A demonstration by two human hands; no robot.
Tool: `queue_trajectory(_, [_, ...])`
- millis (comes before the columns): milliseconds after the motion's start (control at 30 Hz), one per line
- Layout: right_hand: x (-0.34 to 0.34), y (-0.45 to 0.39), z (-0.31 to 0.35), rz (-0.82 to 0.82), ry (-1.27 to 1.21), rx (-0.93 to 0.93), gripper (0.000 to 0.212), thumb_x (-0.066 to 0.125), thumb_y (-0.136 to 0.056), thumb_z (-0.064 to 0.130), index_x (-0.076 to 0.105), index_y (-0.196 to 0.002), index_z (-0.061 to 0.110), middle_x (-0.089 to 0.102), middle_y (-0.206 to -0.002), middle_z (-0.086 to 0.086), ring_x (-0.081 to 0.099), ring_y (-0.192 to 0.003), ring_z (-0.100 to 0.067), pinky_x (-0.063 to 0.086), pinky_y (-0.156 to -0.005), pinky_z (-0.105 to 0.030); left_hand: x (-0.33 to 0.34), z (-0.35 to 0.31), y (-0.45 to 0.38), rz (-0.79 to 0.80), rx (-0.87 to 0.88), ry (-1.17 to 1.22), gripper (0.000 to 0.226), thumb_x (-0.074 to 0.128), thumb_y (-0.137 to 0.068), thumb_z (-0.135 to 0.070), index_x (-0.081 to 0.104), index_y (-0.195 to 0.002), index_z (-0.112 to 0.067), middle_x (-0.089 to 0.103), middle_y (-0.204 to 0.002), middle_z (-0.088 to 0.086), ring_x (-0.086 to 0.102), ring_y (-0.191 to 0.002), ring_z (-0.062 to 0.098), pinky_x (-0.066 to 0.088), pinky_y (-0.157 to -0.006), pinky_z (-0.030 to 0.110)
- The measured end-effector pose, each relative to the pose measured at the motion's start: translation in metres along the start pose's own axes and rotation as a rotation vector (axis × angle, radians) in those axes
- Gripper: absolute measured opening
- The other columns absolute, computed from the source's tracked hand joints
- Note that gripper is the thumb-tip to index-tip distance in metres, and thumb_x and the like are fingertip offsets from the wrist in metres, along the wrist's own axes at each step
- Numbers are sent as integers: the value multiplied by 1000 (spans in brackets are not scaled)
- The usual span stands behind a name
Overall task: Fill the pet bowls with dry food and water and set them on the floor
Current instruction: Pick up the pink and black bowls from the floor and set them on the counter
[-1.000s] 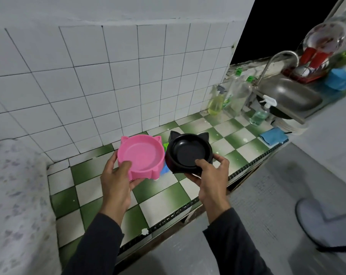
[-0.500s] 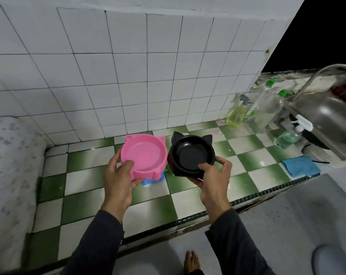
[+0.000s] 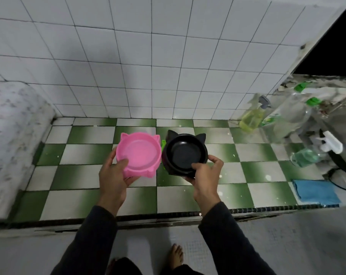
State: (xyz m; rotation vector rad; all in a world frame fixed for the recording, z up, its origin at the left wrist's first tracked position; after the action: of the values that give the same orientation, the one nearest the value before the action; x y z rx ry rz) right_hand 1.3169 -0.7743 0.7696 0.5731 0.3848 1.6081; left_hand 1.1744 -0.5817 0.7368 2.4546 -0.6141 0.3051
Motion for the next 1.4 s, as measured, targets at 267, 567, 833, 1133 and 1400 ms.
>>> queue_trajectory(267, [-9,-10,-26,43,-15,18,53,49,-91,-14,37,-129,22,52,-108,-4,62,-101,-29,63,-71,-50,-16,27,6,-41,-8,10,56,57,-99,-2,53,-147,-30,50,-145,9,63,-117,42,60,-82,61])
queue_trajectory(567, [-21,-22,-57,10,33,60,56,51,-89,-16,38,-130,20,54,-108,-6,63,-99,-28,62,-74,-57,-29,50,3,21,-71,5,49,53,-103,-9,53,-147,-32,54,-144,7,66,-117,41,61,-84,57])
queue_trajectory(833, [-34,-34,-84,-2,72,123,55,53,-90,-13,36,-129,22,52,-114,-8,62,-100,-28,63,-69,-52,-51,79,0,-12,-147,-15,54,54,-103,-7,49,-150,-34,53,-145,9,66,-118,39,63,-80,49])
queue_trajectory(1133, [-53,-56,-127,-15,195,156,56,61,-85,-6,39,-122,30,58,-121,-13,65,-106,-33,59,-82,-63,-73,108,0,-84,-231,-45,63,57,-97,6,48,-152,-24,49,-146,16,61,-122,42,62,-85,52])
queue_trajectory(1400, [-57,-73,-146,90,225,167,86,69,-86,3,29,-145,51,39,-151,-1,56,-126,-31,59,-89,-57,-74,112,-10,-107,-182,-269,74,69,-92,4,44,-154,-26,64,-131,17,67,-114,37,57,-93,60])
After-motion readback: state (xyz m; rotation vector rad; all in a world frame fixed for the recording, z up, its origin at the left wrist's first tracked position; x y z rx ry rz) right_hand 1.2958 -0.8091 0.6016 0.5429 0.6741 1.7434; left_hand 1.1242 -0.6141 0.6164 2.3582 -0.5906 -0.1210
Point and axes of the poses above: each hand's wrist, its own y-axis away from the middle knuckle, its own x-axis out of the palm, z = x × y, the point moved 3 cm from there along -y, towards the middle knuckle
